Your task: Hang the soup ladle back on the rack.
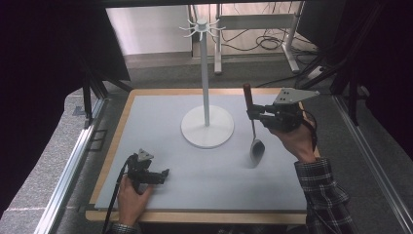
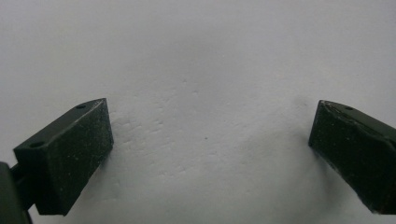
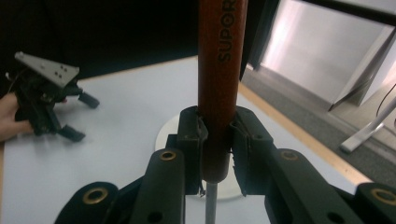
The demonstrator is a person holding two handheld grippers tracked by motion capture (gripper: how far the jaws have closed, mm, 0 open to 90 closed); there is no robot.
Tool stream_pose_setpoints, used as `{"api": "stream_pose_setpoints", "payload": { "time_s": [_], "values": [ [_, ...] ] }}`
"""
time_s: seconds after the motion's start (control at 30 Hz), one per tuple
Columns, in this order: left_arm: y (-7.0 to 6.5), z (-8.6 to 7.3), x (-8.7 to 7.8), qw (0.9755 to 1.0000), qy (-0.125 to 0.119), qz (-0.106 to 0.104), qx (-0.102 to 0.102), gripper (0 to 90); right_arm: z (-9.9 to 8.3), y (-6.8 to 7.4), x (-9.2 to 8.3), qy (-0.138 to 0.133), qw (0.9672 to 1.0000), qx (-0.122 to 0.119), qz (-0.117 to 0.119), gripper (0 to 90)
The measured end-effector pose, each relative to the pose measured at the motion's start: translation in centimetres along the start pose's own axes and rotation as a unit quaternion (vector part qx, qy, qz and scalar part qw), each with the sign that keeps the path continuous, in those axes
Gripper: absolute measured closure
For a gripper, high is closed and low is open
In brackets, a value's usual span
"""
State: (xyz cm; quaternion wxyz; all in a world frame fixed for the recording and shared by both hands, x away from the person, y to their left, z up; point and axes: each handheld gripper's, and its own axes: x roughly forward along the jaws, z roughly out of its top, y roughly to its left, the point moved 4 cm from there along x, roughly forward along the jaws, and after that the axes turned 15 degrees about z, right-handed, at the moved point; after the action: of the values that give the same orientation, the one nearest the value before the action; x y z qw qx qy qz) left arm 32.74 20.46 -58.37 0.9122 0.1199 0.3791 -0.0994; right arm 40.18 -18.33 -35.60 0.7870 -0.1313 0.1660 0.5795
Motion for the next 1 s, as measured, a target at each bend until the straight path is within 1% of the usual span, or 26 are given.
{"api": "stream_pose_setpoints", "payload": {
  "time_s": [0.03,0.1,0.13,0.23,0.27,0.4,0.5,0.53,0.73,0.77,0.87,0.93,1.0],
  "values": [
    [0.0,0.0,0.0,1.0,0.0,0.0,0.0,0.1,0.4,0.0,-0.2,-0.015,0.9998,-0.007,-0.008,74.2],
    [0.0,0.0,0.0,1.0,0.0,0.0,0.0,0.1,0.6,0.0,-0.2,-0.02,0.9997,-0.01,-0.012,74.3],
    [0.0,0.0,0.0,1.0,0.0,0.0,0.0,0.1,1.0,0.0,-0.2,-0.034,0.9991,-0.016,-0.021,74.3],
    [0.0,0.0,0.0,1.0,-0.001,0.0,0.0,0.1,1.7,0.0,-0.2,-0.055,0.998,-0.016,-0.028,74.2],
    [0.0,0.0,0.0,1.0,-0.001,0.0,0.0,0.1,1.7,0.0,-0.2,-0.055,0.998,-0.016,-0.028,74.2],
    [0.0,0.0,0.0,1.0,-0.001,0.0,0.0,0.1,2.7,-0.2,0.2,-0.075,0.9962,-0.014,-0.043,74.2],
    [0.0,0.0,0.0,1.0,-0.001,0.0,0.0,0.1,3.0,-0.3,0.5,-0.078,0.9958,-0.012,-0.047,74.2],
    [0.0,0.0,0.0,1.0,-0.002,0.001,-0.002,0.1,3.3,-0.5,0.8,-0.083,0.9952,-0.009,-0.051,74.2],
    [0.0,0.0,0.0,1.0,-0.003,0.001,-0.003,0.2,3.9,-0.8,1.5,-0.095,0.9938,-0.003,-0.056,74.2],
    [0.0,0.0,0.0,1.0,-0.003,0.0,-0.004,0.1,4.4,-1.0,1.8,-0.099,0.9934,-0.002,-0.058,74.2],
    [-0.1,0.0,0.0,1.0,-0.003,0.0,-0.004,0.1,4.9,-1.1,2.1,-0.104,0.9928,-0.002,-0.059,74.2],
    [-0.1,0.0,0.0,1.0,-0.003,0.001,-0.004,0.1,5.6,-1.2,2.5,-0.109,0.9922,-0.002,-0.06,74.2],
    [0.0,0.0,0.0,1.0,-0.003,0.0,-0.004,0.1,5.9,-1.2,2.7,-0.11,0.9921,-0.002,-0.06,74.2]
  ]
}}
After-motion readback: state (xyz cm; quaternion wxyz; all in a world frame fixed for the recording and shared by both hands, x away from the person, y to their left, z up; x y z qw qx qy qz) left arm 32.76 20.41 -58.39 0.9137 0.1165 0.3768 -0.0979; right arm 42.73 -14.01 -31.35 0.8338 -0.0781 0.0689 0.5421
